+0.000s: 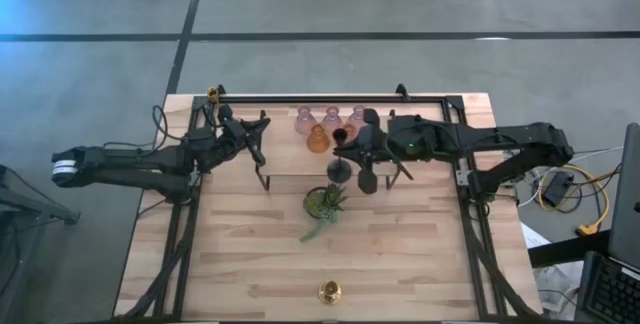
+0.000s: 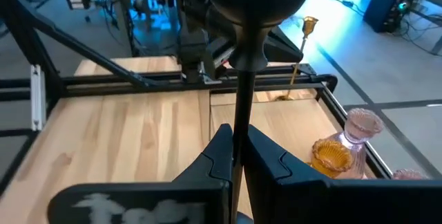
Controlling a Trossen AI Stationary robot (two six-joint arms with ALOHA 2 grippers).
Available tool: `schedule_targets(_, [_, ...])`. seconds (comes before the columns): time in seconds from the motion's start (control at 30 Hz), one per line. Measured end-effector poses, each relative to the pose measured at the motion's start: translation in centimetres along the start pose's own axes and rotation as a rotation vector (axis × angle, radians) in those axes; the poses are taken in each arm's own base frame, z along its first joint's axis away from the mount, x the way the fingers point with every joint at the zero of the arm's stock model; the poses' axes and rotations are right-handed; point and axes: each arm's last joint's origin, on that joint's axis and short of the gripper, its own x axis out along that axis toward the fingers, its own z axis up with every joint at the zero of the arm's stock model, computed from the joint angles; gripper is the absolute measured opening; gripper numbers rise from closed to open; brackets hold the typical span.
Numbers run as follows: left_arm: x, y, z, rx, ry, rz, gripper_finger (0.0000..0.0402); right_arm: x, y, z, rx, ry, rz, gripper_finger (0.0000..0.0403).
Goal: Pick & Place candle stick holders
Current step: Put the black candle holder on the shelf
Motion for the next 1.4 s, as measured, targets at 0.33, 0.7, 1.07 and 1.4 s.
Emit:
schedule_targets(0.33, [0.0,0.0,-0.1,0.005,0.009,-0.001,0.0007,1.5,-1.1,-1.5,-0.063,-0.021,0.042,0.0008])
schedule_targets(0.7, [0.0,0.0,0.1,-0.003,-0.002,0.001,0.0007,2.1,-3.4,-3.2,-0.022,-0.04,0.045,0.0008])
schedule_targets(1.07, [0.0,0.0,0.1,-0.004,-0.003,0.002,0.0007,2.3,-5.3,-3.8,0.001,-0.057,0.051,0.0008])
schedule_targets(1.4, [0.0,0.1,0.2,-0.01,-0.012,0.004,0.0007,2.6,-5.8,-4.4,0.024,-0.06,0.062,0.0008])
